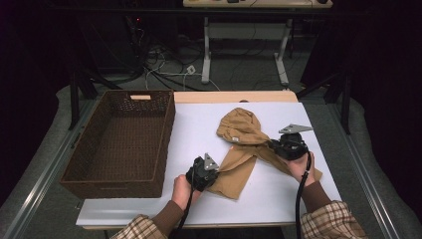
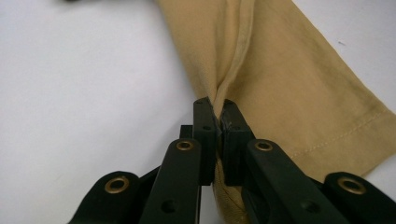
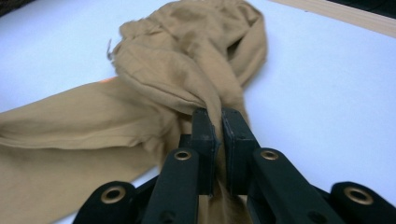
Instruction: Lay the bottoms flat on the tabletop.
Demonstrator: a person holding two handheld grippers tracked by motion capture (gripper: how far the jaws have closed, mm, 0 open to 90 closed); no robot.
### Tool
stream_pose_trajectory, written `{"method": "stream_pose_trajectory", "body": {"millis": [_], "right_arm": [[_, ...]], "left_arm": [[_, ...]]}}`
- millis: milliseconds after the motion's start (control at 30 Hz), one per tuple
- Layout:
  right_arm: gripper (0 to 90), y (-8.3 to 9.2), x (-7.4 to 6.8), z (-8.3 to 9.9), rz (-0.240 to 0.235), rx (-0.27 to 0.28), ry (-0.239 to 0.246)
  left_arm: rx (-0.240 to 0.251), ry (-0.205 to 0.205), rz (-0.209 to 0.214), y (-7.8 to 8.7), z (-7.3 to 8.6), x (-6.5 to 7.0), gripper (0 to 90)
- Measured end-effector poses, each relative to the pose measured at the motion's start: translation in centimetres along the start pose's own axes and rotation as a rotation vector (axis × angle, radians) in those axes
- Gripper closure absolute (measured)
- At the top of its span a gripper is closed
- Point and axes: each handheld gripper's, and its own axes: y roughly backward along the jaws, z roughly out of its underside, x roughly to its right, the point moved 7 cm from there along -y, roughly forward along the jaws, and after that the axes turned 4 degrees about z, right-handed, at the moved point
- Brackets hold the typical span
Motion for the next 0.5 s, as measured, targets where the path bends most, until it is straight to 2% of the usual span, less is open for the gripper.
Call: {"method": "stream_pose_trajectory", "body": {"millis": [167, 300, 400, 500], "right_arm": [[85.0, -0.2, 1.7, 0.6, 0.042, -0.014, -0.029], [84.5, -1.5, 2.2, 2.0, 0.056, -0.088, -0.021], [82.8, -2.2, 2.1, 2.6, 0.062, -0.128, 0.002], [80.1, -2.6, 1.9, 2.8, 0.062, -0.143, 0.018]], "left_arm": [[-0.013, 0.002, -0.006, 0.5, 0.4, -0.2, 87.2], [-0.029, -0.004, 0.009, 0.4, 0.4, -0.1, 84.1], [-0.028, -0.003, 0.026, 0.4, 0.1, 0.0, 68.1], [-0.003, 0.008, 0.016, 0.6, -0.9, -0.2, 54.0]]}}
